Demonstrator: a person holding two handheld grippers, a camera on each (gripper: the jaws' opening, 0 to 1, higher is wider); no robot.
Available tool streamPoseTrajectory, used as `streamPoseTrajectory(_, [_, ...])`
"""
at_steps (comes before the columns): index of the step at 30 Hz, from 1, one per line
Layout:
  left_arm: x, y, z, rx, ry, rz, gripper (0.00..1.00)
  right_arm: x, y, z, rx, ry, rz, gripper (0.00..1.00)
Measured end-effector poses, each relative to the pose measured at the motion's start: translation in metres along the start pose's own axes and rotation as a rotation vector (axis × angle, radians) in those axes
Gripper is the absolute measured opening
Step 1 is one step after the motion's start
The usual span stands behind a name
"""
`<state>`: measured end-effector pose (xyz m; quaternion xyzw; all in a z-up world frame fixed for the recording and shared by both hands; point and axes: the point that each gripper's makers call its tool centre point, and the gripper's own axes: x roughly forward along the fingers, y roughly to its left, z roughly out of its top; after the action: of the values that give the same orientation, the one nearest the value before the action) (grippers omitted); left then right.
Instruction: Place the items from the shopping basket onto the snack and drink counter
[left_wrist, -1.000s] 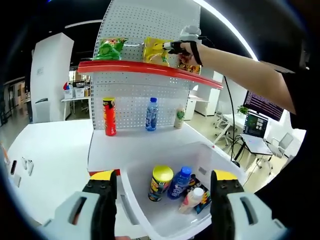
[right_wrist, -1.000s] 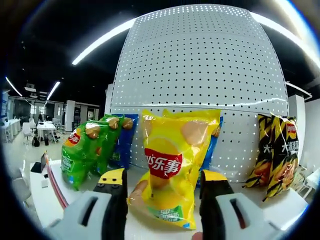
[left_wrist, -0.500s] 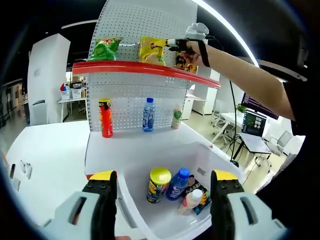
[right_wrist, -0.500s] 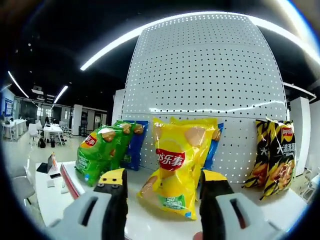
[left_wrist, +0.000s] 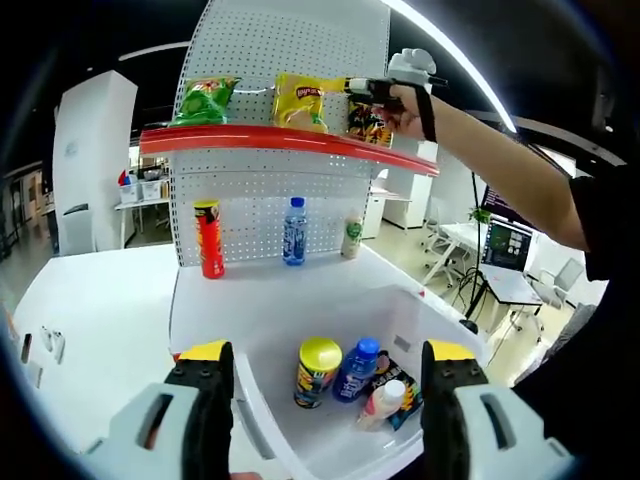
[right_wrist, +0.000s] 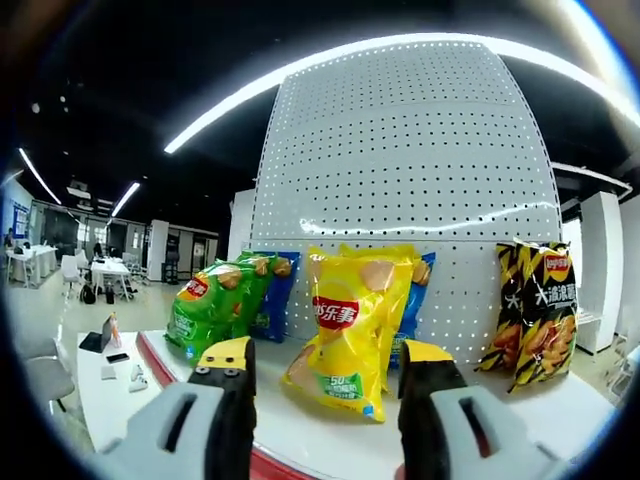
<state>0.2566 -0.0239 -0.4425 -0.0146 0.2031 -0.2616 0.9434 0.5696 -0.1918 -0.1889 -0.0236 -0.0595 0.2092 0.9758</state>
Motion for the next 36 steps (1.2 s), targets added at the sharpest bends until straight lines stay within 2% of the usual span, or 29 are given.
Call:
streamPoseTrajectory(7, [0.001, -0.001, 0.002, 0.004, -0.006, -0.004, 0.76, -0.021, 0.0, 0.002, 0.041, -0.027, 0.017, 0.56])
streamPoseTrajectory(19, [0.004, -0.006, 0.007, 0.012, -0.012, -0.019, 0.76, -0.057, -0.007, -0.009, 0.075, -0.039, 0.012, 0.56])
streamPoseTrajectory(32, [0.007, -0.01, 0.008, 0.019, -0.006, -0.03, 0.76, -0.108, 0.01, -0.011, 0.058, -0.066, 0.05, 0.55])
streamPoseTrajectory(36, [0.007, -0.009, 0.009, 0.019, -0.008, -0.027, 0.76, -0.12, 0.006, -0.014, 0.026, -0.053, 0.056, 0.53])
